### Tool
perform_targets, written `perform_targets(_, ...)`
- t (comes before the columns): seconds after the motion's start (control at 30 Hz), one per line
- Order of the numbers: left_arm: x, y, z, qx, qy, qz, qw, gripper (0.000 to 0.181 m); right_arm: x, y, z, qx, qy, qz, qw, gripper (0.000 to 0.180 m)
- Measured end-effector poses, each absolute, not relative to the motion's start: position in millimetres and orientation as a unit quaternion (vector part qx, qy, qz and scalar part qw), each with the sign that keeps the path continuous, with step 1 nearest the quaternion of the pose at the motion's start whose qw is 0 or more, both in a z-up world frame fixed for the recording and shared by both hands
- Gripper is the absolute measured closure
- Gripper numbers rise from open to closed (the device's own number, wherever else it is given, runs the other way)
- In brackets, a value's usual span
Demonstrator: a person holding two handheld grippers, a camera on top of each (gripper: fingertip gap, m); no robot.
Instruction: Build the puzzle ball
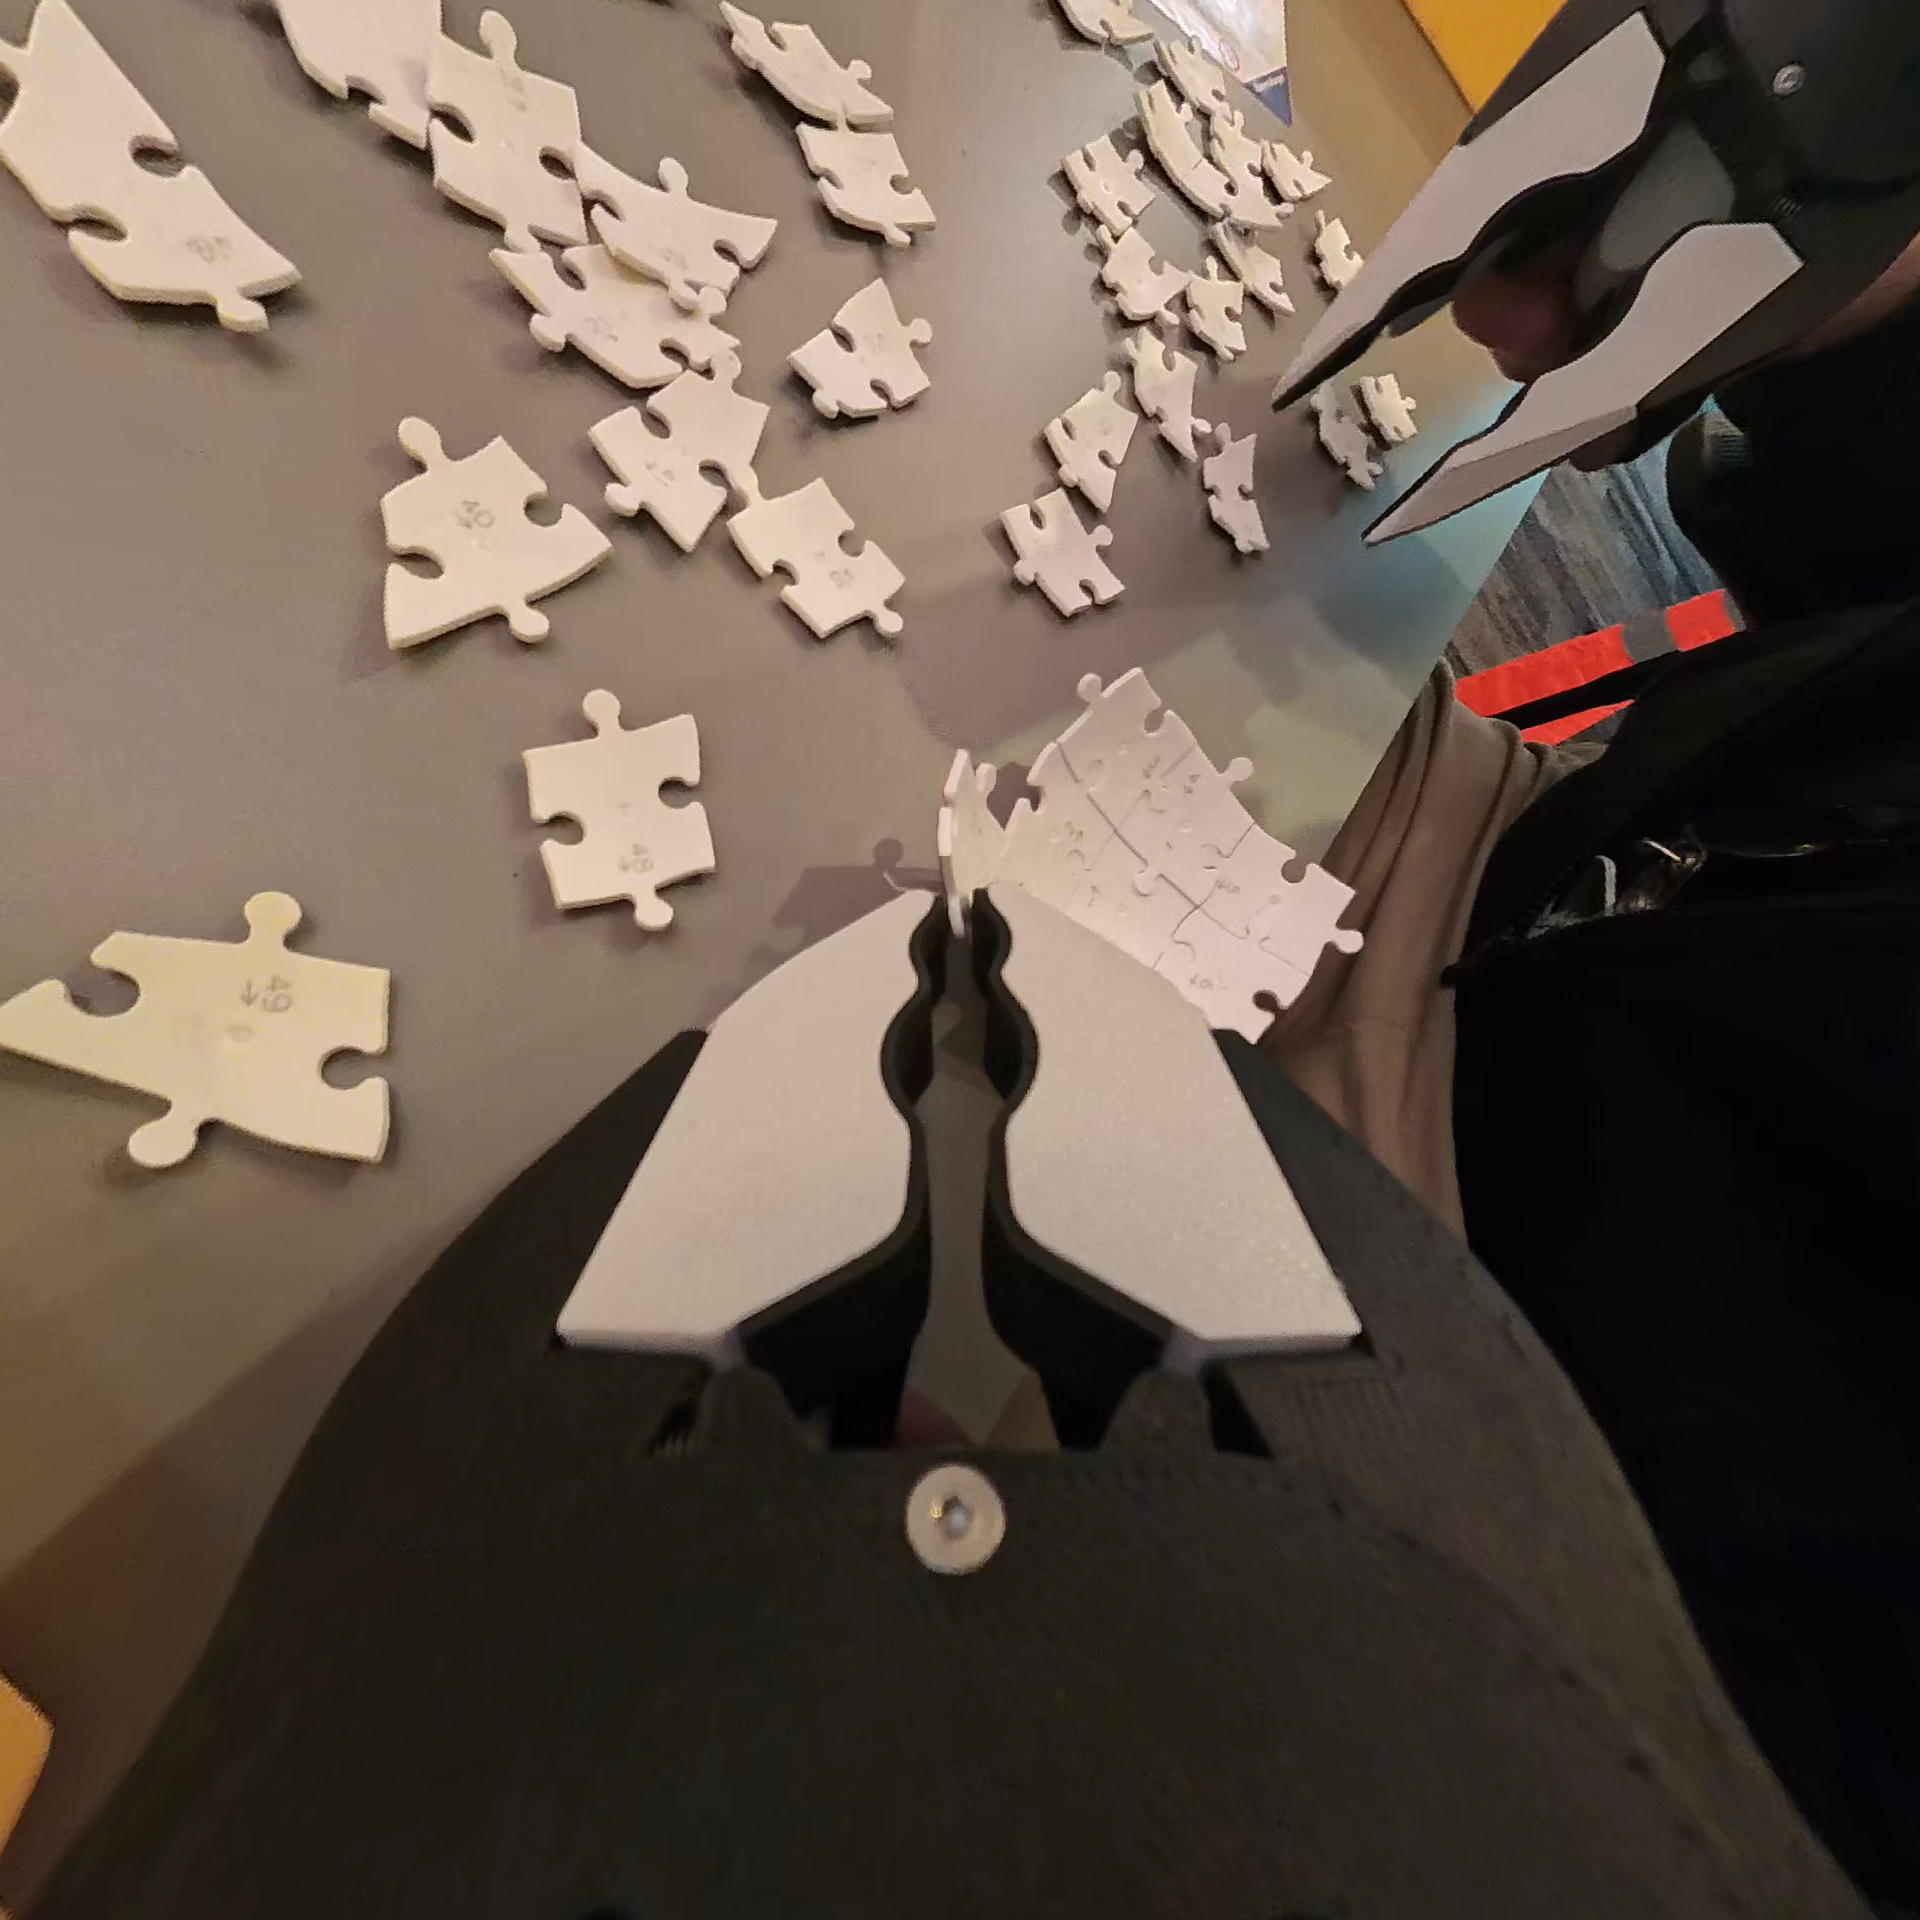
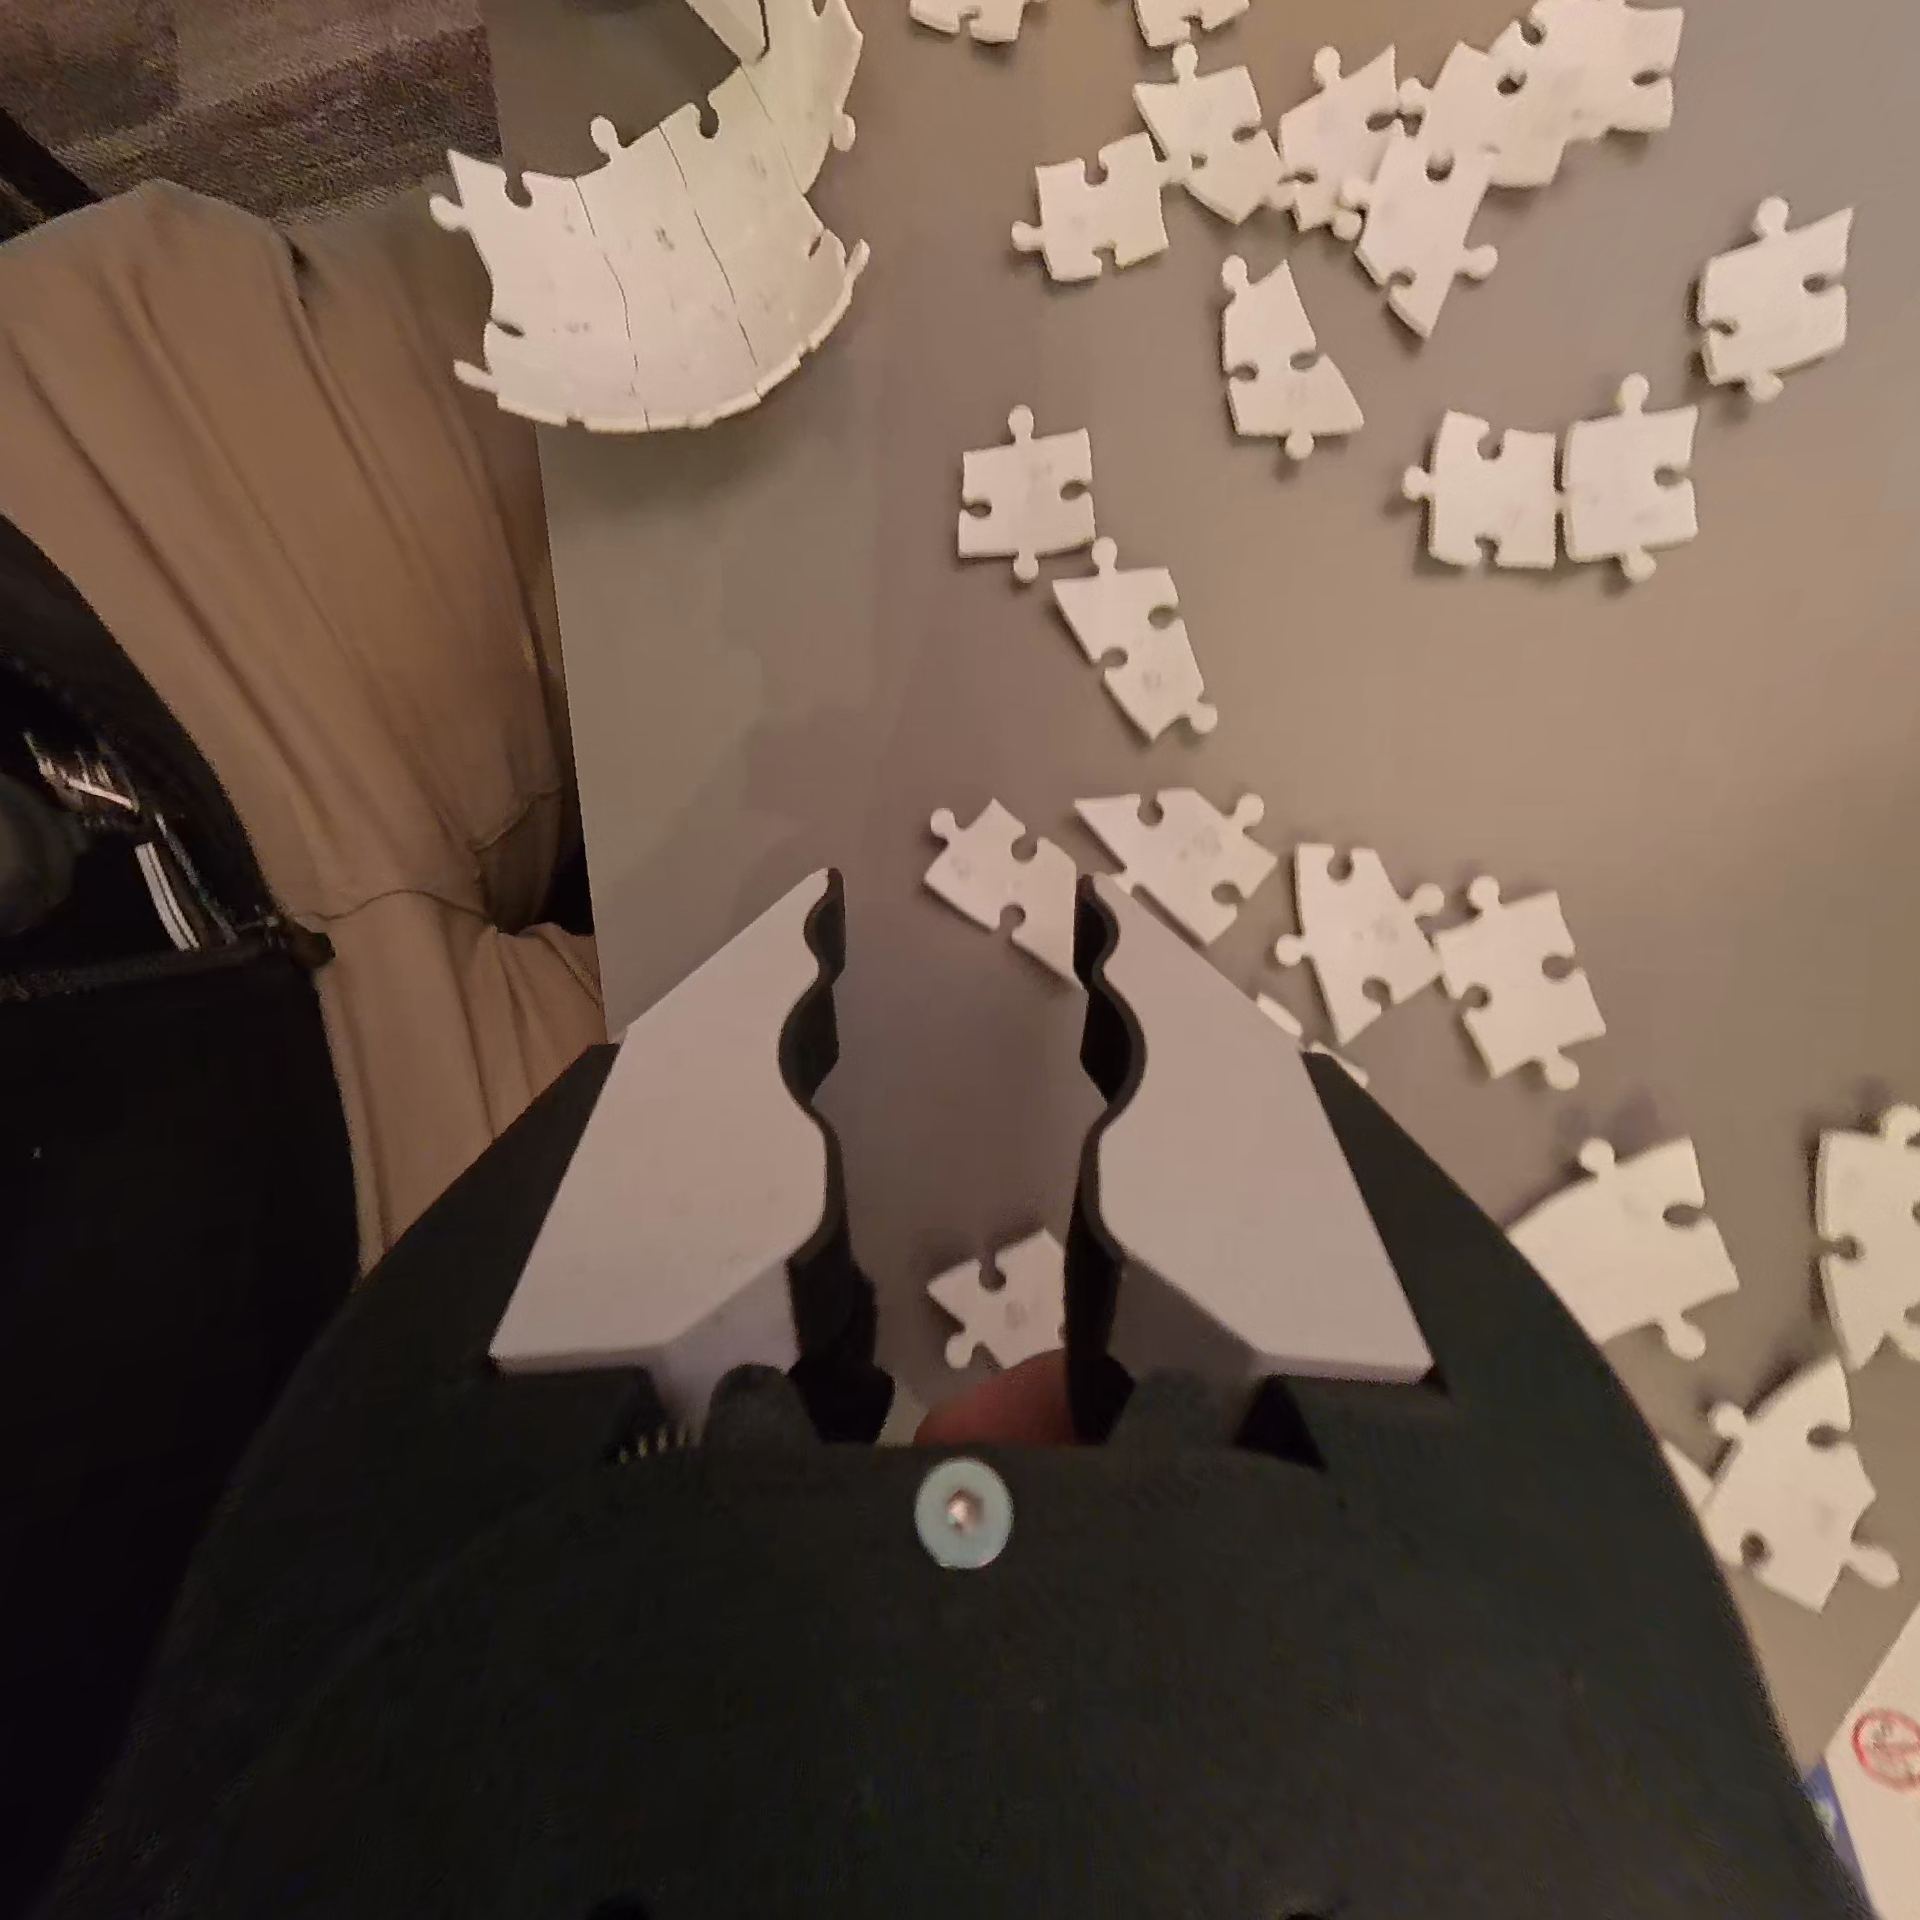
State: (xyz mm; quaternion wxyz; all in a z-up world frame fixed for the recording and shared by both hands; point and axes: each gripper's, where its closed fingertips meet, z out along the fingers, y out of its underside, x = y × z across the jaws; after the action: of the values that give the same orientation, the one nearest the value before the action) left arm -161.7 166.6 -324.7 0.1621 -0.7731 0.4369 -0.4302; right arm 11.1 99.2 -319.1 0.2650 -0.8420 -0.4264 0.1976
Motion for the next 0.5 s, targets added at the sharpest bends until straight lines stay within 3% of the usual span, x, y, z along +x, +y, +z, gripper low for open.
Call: perform_targets(0.5,-168.8,161.5,-328.1,-0.776,0.440,-0.425,0.152,0.176,-47.7,154.8,-314.1,-0.811,-0.455,0.219,0.295,0.137)
